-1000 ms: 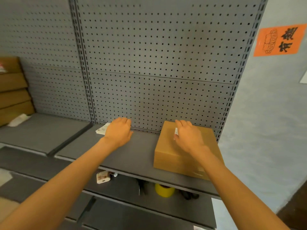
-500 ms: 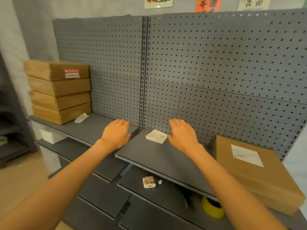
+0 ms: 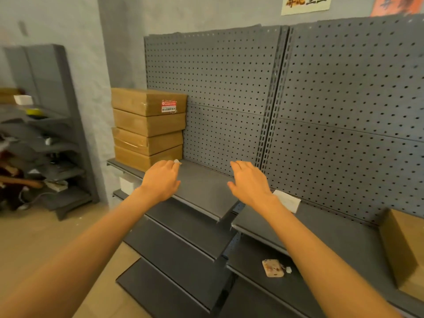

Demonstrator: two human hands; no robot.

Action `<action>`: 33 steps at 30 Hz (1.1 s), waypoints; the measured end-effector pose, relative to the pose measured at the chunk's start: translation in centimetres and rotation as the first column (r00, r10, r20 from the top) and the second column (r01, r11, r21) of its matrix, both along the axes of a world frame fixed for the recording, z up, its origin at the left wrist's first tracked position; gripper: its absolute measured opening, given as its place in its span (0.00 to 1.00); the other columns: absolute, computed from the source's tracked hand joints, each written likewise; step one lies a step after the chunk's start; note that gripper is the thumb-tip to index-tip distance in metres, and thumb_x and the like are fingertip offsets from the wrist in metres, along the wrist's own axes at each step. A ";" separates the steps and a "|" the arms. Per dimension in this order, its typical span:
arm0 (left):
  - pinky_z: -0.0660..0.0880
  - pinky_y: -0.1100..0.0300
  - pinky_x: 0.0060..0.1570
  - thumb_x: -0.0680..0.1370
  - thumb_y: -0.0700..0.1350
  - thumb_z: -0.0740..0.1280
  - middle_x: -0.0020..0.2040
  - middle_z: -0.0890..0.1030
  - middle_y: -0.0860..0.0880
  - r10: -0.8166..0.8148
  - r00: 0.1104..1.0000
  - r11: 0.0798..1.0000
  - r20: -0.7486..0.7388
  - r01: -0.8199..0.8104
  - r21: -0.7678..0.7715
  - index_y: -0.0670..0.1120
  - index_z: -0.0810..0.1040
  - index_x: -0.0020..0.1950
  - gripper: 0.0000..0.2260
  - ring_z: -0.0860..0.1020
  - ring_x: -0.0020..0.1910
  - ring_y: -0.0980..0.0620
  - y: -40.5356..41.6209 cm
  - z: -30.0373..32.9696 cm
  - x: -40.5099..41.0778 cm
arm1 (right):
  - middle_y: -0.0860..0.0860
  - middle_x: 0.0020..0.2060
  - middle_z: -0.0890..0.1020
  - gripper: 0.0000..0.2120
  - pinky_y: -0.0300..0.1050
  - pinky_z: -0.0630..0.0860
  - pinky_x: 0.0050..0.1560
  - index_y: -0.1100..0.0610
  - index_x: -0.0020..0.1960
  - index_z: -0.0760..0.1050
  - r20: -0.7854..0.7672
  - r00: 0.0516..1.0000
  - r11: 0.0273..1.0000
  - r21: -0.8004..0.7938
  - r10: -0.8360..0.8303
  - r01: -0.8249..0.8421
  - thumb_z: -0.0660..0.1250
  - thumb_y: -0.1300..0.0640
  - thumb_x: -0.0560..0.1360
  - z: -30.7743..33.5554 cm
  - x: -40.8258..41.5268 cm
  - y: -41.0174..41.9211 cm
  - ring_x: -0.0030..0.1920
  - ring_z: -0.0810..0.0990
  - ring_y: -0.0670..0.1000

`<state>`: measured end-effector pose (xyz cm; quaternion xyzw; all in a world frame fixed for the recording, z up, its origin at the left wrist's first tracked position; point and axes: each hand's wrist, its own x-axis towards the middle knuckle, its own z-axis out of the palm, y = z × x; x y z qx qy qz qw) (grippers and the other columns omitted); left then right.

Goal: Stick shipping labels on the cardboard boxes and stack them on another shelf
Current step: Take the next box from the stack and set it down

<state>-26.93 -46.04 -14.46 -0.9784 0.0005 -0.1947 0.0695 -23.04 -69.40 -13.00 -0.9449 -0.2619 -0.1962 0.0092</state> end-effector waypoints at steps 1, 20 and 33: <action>0.69 0.52 0.61 0.78 0.50 0.62 0.63 0.75 0.42 0.008 1.000 1.000 0.001 -0.008 -0.009 0.41 0.68 0.68 0.22 0.72 0.62 0.42 1.0 -0.1 0.0 | 0.55 0.70 0.68 0.27 0.48 0.66 0.67 0.60 0.74 0.59 0.003 1.000 1.000 -0.006 0.012 -0.012 0.61 0.50 0.79 0.0 0.2 1.1 0.70 0.66 0.55; 0.71 0.53 0.57 0.79 0.50 0.60 0.61 0.75 0.44 0.134 0.990 0.991 0.047 -0.135 0.025 0.42 0.70 0.66 0.19 0.73 0.60 0.43 15.0 2.2 10.2 | 0.54 0.68 0.69 0.25 0.46 0.67 0.65 0.59 0.72 0.62 0.030 0.990 0.987 0.073 0.139 -0.141 0.61 0.51 0.79 1.3 13.1 16.4 0.69 0.66 0.54; 0.70 0.52 0.62 0.79 0.52 0.60 0.64 0.74 0.44 0.165 0.983 0.986 0.084 -0.164 -0.018 0.42 0.68 0.68 0.21 0.72 0.63 0.43 22.5 3.5 16.8 | 0.54 0.68 0.70 0.24 0.46 0.67 0.64 0.59 0.72 0.62 0.029 0.989 0.986 0.084 0.145 -0.147 0.61 0.53 0.79 2.6 19.4 23.6 0.68 0.67 0.54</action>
